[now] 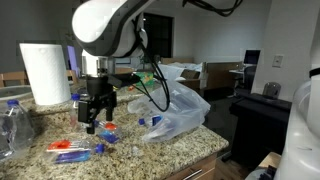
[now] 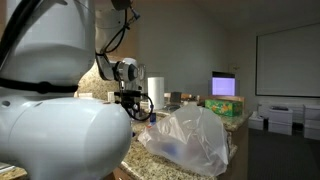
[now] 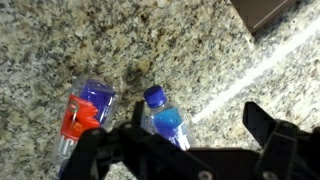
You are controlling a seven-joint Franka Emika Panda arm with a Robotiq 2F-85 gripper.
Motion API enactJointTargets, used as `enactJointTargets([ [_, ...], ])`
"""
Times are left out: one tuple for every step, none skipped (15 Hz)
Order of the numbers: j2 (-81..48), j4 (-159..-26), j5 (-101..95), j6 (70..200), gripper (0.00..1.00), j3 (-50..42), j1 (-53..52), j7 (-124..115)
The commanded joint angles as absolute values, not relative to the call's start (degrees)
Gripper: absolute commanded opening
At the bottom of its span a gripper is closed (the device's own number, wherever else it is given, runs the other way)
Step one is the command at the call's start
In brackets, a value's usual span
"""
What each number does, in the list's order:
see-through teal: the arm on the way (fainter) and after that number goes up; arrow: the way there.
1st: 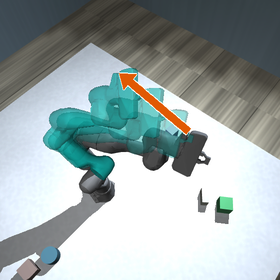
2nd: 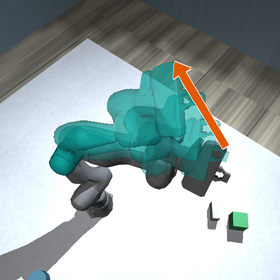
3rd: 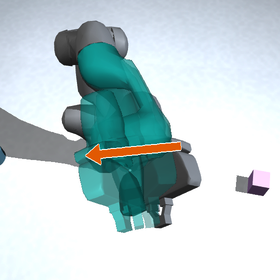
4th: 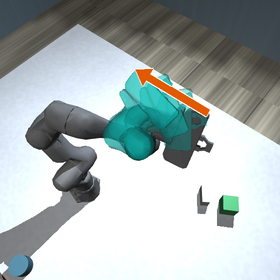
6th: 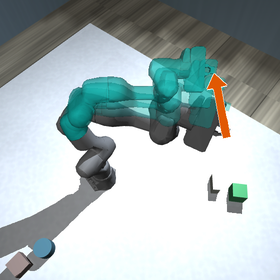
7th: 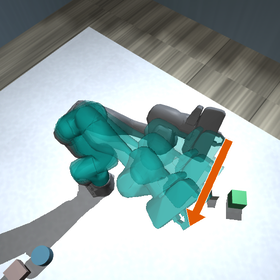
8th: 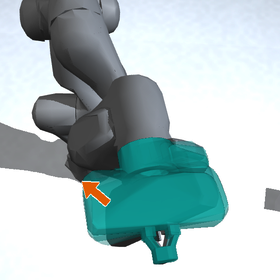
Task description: Put two of the bottles on the counter in the plastic bag
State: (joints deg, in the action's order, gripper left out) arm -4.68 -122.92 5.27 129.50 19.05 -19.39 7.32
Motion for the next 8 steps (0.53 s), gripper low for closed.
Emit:
enactJointTargets([
  [-7.9,-121.3,3.0,130.0,1.0,19.5,-19.1,17.3],
  [-8.6,-121.1,1.8,130.7,1.0,19.4,-19.0,19.1],
  [-9.2,-121.0,1.4,131.2,1.0,19.4,-18.8,20.8],
  [-9.7,-123.6,-0.9,135.2,1.0,20.3,-20.6,17.3],
  [-10.3,-124.1,-2.5,137.2,1.0,20.3,-21.1,15.8],
  [-9.6,-122.0,0.1,132.9,1.0,20.0,-19.5,17.2],
  [-10.3,-122.2,-0.3,133.6,1.0,20.2,-19.8,17.0],
  [-10.6,-122.1,-0.3,133.6,1.0,20.4,-19.9,17.0],
])
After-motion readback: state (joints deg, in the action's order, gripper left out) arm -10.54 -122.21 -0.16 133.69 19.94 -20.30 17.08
